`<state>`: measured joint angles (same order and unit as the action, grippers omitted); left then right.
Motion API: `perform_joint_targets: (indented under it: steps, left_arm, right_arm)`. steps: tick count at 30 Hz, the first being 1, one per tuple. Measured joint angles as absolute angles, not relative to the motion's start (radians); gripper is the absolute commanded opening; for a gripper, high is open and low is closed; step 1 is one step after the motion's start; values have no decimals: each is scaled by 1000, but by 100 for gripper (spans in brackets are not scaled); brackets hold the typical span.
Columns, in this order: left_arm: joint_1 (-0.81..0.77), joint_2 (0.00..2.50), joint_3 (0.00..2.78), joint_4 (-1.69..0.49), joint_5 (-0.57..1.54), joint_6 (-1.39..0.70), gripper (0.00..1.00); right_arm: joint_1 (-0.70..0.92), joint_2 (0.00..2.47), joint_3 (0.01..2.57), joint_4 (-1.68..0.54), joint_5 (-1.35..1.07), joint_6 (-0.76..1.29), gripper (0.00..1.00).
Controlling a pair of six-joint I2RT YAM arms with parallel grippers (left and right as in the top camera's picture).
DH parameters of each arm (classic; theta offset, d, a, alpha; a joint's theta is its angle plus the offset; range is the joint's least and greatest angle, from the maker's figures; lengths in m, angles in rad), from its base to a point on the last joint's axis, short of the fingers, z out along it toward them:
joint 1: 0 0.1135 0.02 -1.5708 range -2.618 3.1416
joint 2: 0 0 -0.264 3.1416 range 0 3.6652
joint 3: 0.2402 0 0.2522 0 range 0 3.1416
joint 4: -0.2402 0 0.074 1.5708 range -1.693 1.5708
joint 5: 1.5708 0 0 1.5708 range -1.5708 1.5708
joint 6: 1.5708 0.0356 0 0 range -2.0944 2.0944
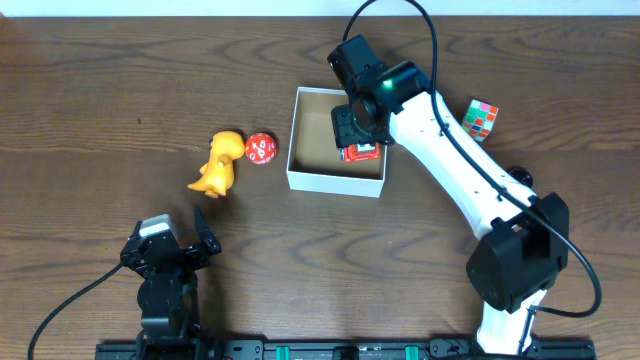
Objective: Pack container
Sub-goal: 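Lift the fire truck with right gripper and carry it over the box, then lower the fire truck into the box and open right gripper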
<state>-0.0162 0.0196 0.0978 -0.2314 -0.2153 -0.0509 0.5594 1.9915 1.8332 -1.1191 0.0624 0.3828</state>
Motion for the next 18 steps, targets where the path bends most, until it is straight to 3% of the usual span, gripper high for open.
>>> perform_joint_targets:
  steps: [18]
  left_arm:
    - [-16, 20, 98, -231, -215, -51, 98]
  right_arm:
    - [559, 2067, 1820, -1157, 68, 417, 46]
